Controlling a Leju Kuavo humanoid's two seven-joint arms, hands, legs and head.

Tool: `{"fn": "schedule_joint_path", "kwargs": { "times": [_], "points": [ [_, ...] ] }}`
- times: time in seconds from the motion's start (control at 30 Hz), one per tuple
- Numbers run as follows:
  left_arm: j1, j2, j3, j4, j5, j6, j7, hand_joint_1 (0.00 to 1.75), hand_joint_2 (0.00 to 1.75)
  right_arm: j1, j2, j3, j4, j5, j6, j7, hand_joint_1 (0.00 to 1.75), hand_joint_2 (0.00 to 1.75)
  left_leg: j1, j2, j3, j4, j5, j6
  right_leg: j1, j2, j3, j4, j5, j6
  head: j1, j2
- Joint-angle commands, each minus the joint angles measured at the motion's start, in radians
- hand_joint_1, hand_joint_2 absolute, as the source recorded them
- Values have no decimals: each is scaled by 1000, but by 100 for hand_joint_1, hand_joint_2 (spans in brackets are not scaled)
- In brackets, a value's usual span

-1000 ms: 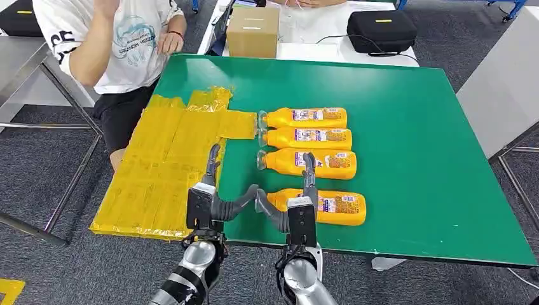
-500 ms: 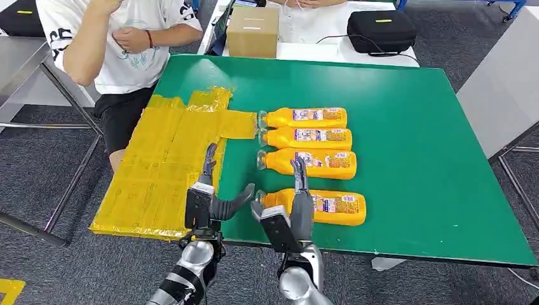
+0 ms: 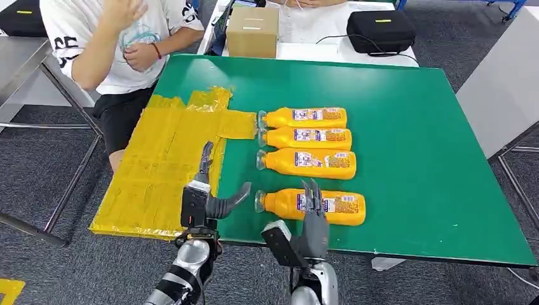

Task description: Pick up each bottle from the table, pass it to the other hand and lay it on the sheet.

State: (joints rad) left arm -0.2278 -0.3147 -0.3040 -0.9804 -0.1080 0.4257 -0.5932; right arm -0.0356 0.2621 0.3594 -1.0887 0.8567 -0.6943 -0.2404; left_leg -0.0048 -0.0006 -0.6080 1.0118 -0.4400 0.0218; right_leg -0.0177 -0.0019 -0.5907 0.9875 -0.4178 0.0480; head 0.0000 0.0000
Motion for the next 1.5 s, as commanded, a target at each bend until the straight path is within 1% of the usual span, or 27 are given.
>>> {"fn": "schedule_joint_path", "kwargs": {
  "times": [0.03,0.07,0.17,0.2,0.27,0.33,0.37,0.47,0.53,0.57,0.67,0.73,0.77,0.87,0.9,0.97,1.03,1.1,1.2,1.3,1.4,1.43,1.47,1.5],
  "points": [
    [-2,7,43,2,-4,-19,5,0,175,12,-78,-39,-5,73,-4,87,0,175,1,0,5,-1,-2,-1,1,0,6,-2,-1,-2,0,0],
    [1,7,45,-2,-5,-22,4,0,175,13,-89,-35,-4,83,-4,106,0,175,1,-1,3,-1,-1,-1,1,-1,4,-2,-1,-1,0,0],
    [12,6,54,-13,-4,-29,5,0,175,24,-113,-32,-11,143,-4,163,0,175,1,0,5,-1,-1,-1,1,0,6,-2,-1,-2,0,0],
    [15,6,57,-14,-4,-29,6,0,175,25,-126,-35,-5,186,-3,193,0,175,1,-1,4,-1,-1,-1,1,-1,5,-2,-1,-2,0,0],
    [18,5,63,-16,-4,-33,6,0,175,38,-141,-33,-24,220,6,217,0,175,1,0,5,-1,-1,-1,1,0,6,-2,-1,-2,0,0],
    [18,3,70,-15,-8,-42,7,0,175,46,-159,-29,-39,288,22,258,0,175,1,-1,5,-1,-2,-1,1,-1,6,-2,-1,-2,0,0],
    [19,1,76,-14,-11,-50,8,0,175,51,-173,-23,-54,356,33,299,0,175,0,-1,2,-1,-1,-1,0,-1,3,-1,-1,-1,0,0],
    [19,1,78,-14,-11,-53,8,0,175,52,-180,-23,-60,376,38,309,0,175,1,-1,5,-1,-2,-1,1,-1,6,-1,-2,-2,0,0],
    [19,-1,80,-14,-13,-55,9,0,175,54,-184,-20,-72,392,50,320,0,175,1,0,3,0,-1,-1,1,0,3,-1,-1,-1,0,0],
    [20,-2,85,-14,-14,-62,9,0,175,53,-196,-15,-79,443,64,351,0,175,1,0,5,0,-2,-1,1,0,5,-1,-1,-2,0,0],
    [22,-3,91,-18,-16,-70,9,0,175,53,-213,-10,-94,488,92,377,0,175,1,0,4,0,-1,-1,1,0,4,-1,-1,-2,0,0],
    [26,-4,101,-25,-17,-83,11,0,175,53,-236,-8,-117,566,121,418,0,175,1,-1,6,0,-2,-2,2,-1,7,-1,-2,-2,0,0],
    [27,-6,105,-27,-16,-92,12,0,175,46,-247,-10,-117,636,133,452,0,175,0,0,2,0,-1,-1,1,0,3,-1,-1,-1,0,0],
    [27,-7,106,-28,-20,-94,15,0,175,37,-245,-15,-107,643,137,453,0,175,1,1,4,-1,-2,-1,1,1,5,-2,-1,-2,0,0],
    [27,-7,106,-28,-20,-94,15,0,175,37,-245,-15,-107,643,137,453,0,175,0,1,3,0,-1,-1,1,1,3,-1,-1,-1,0,0],
    [26,-10,111,-26,-25,-105,18,0,175,24,-248,-15,-92,692,133,469,0,175,1,0,4,0,-2,-1,1,0,5,-1,-1,-2,0,0],
    [24,-11,112,-24,-25,-110,19,0,175,12,-247,-18,-82,702,130,469,0,175,1,1,5,-1,-2,-1,1,1,5,-1,-1,-2,0,0],
    [23,-12,113,-23,-25,-117,19,0,175,-8,-247,-20,-59,712,138,468,0,175,1,1,3,0,-1,-1,1,1,3,-1,-1,-2,0,0],
    [23,-12,113,-25,-24,-122,19,0,175,-21,-249,-19,-47,714,138,466,0,175,1,1,3,0,-1,-1,1,1,4,-1,0,-2,0,0],
    [26,-12,117,-28,-20,-139,22,0,175,-38,-255,-15,-16,713,160,466,0,175,1,1,5,0,-2,-2,2,1,5,-1,-1,-2,0,0],
    [26,-14,119,-29,-21,-152,28,0,175,-60,-282,5,22,714,215,488,0,175,1,1,3,-1,-1,-1,1,1,4,-2,0,-1,0,0],
    [26,-14,119,-29,-21,-153,29,0,175,-64,-287,13,27,714,216,497,0,175,1,1,5,-1,-1,-1,1,1,5,-2,-1,-2,0,0],
    [26,-14,119,-29,-22,-153,29,0,175,-66,-288,12,31,714,217,497,0,175,1,1,3,0,-1,-1,1,1,3,-1,0,-1,0,0],
    [26,-14,119,-29,-22,-153,29,0,175,-66,-288,12,31,714,217,497,0,175,1,1,5,-1,-2,-1,1,1,5,-2,-1,-2,0,0]
  ]
}}
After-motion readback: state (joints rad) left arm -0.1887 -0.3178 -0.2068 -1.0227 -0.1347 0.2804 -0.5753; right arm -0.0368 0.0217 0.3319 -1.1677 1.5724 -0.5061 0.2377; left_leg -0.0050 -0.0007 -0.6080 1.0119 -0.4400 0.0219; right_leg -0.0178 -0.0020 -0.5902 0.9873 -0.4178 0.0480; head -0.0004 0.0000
